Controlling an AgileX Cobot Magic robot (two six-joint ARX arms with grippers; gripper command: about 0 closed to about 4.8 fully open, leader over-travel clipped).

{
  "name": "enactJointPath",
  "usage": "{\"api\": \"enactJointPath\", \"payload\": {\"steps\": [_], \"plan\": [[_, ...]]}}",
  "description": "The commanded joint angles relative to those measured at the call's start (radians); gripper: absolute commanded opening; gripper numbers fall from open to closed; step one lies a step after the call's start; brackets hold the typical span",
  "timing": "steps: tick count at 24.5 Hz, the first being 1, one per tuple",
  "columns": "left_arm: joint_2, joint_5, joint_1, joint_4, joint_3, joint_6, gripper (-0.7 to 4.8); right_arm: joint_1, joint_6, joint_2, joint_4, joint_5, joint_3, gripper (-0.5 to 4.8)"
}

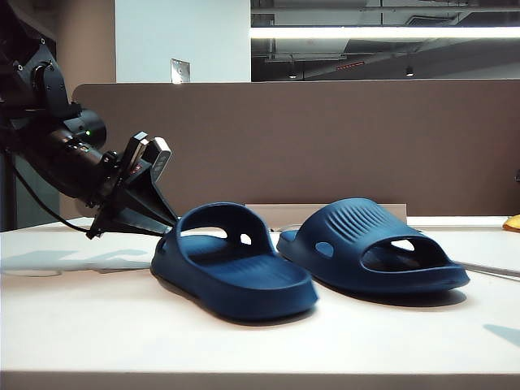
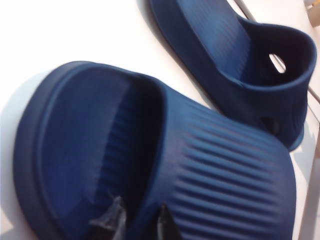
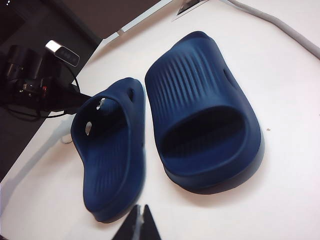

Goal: Interlock the pair of blue slippers on the table with their fronts facing up.

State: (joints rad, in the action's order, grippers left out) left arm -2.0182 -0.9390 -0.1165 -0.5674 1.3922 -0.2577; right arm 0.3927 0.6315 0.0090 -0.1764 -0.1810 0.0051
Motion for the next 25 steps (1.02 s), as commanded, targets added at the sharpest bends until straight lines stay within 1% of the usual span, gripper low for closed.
{"api": "enactJointPath", "payload": {"steps": [1,2,5,6,16,17,18,20,21,25], "plan": [[0.003,-0.008,-0.002,-0.042,0.001,-0.027,0.79,0.002,-0.004,0.001,0.008,-0.005,0.004,-0.01],[0.003,-0.008,-0.002,-0.046,0.001,-0.027,0.74,0.002,-0.004,0.001,0.008,-0.005,0.004,-0.01],[0.003,-0.008,-0.002,-0.055,0.001,-0.027,0.05,0.002,-0.004,0.001,0.008,-0.005,0.004,-0.01],[0.003,-0.008,-0.002,-0.061,0.001,-0.027,-0.06,0.002,-0.004,0.001,0.008,-0.005,0.004,-0.01],[0.003,-0.014,-0.001,-0.093,0.001,-0.027,-0.03,0.002,-0.003,0.001,0.008,-0.006,0.004,-0.01],[0.003,-0.034,0.001,-0.093,0.001,-0.027,0.11,0.002,-0.003,0.001,0.008,-0.010,0.004,-0.01],[0.003,-0.051,0.003,-0.092,0.001,-0.027,0.43,0.002,-0.004,0.001,0.008,-0.014,0.004,-0.01],[0.003,-0.100,0.011,-0.089,0.002,-0.026,1.35,0.002,-0.003,0.001,0.008,-0.024,0.004,-0.01],[0.003,-0.116,0.012,-0.089,0.004,-0.026,1.57,0.002,-0.004,0.001,0.008,-0.026,0.004,-0.01],[0.003,-0.139,0.024,-0.078,0.005,-0.023,1.57,0.002,-0.004,0.001,0.009,-0.028,0.004,-0.01]]}}
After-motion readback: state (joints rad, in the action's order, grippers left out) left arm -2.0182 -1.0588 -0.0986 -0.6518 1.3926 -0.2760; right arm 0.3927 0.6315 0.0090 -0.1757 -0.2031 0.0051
